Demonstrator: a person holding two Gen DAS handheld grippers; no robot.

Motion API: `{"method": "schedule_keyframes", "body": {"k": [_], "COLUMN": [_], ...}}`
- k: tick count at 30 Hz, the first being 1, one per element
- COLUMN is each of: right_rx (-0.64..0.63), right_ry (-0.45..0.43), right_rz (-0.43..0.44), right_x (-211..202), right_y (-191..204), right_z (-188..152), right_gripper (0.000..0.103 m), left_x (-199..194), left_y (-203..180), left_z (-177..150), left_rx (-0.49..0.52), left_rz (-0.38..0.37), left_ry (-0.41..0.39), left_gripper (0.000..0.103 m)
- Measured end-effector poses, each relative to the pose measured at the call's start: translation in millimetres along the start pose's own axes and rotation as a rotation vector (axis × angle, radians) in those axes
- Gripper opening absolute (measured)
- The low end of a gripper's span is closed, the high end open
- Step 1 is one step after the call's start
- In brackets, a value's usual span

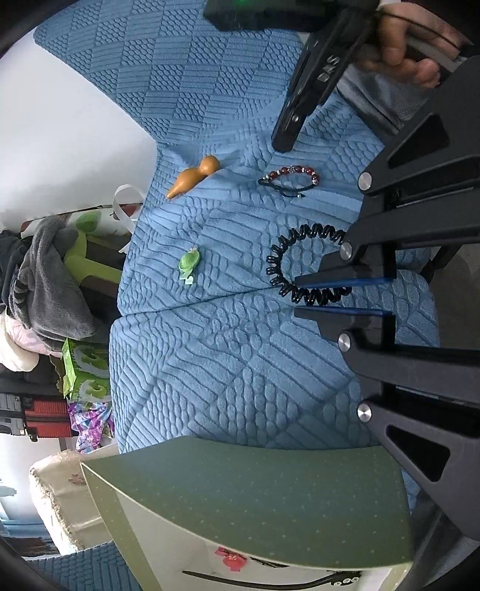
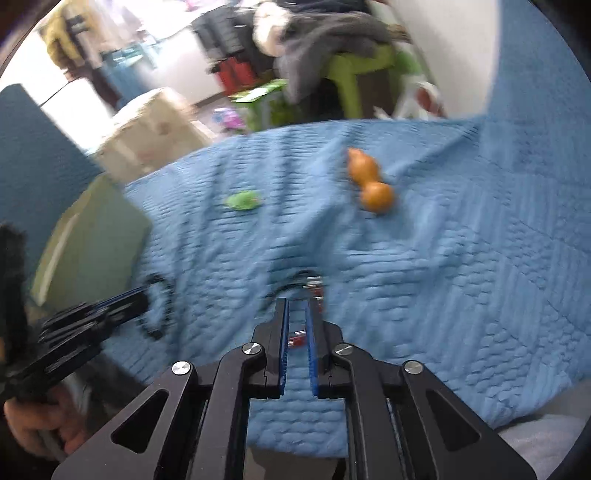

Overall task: Organize jewelry
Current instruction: 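Carry black bead bracelet to box with left tool while right tool carries red-beaded bracelet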

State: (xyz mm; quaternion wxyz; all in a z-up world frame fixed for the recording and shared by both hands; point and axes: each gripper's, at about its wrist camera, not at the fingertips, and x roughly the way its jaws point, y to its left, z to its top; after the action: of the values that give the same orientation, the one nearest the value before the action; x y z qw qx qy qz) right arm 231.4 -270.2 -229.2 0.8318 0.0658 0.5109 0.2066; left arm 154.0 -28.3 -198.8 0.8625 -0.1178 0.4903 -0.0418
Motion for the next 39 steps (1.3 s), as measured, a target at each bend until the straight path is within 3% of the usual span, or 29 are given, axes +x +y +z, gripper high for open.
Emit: {"method": "schedule_keyframes", "body": {"k": [2,8,11,14,15,18,30,39], "right_rx": [0.022,-0.052,-0.087,-0.147,-0.172,-0.16,-0.207,-0.239], "right_ry": [0.014,0.042,0.055,0.045,0.047,0.053,-0.084,-0.153], "right_rz": [0.011,0.002,-0.046,-0.106,-0.137,-0.136,-0.076,-0.041], "right_x": [4.5,15.8,23.4,27.7,29.1,28.2,-38.3,-77.9], "right_y": [-6.9,4.9,9.7,19.7,23.1,22.4,54.6,93.1], "right_z": [1.2,-0.9,-0.6,-0.3,-0.7,0.1,8.0,28.3], "right_gripper": [0.023,0.023,0.023,0.018,0.006,0.006,0.006,0.006], "left_x": [-0.6,-0.2,0.0,-2.5,-3.7,-8.9,-50.6,-100.7], "left_y": [0.6,2.8,3.5,3.8,4.0,4.0,3.5,13.0], "left_z": [-0.1,-2.5,-3.5,-3.3,-3.2,-1.1,13.3,35.2], "left_rx": [-0.004,-0.011,-0.015,-0.017,-0.018,-0.023,-0.037,-0.04], "left_rz": [-0.003,-0.014,-0.015,-0.016,-0.016,-0.018,-0.069,-0.054], "left_ry": [-0.001,-0.002,-0.003,-0.009,-0.013,-0.016,-0.064,-0.144], "left_gripper": [0.009,0.009,0.009,0.009,0.009,0.008,0.008,0.008]}}
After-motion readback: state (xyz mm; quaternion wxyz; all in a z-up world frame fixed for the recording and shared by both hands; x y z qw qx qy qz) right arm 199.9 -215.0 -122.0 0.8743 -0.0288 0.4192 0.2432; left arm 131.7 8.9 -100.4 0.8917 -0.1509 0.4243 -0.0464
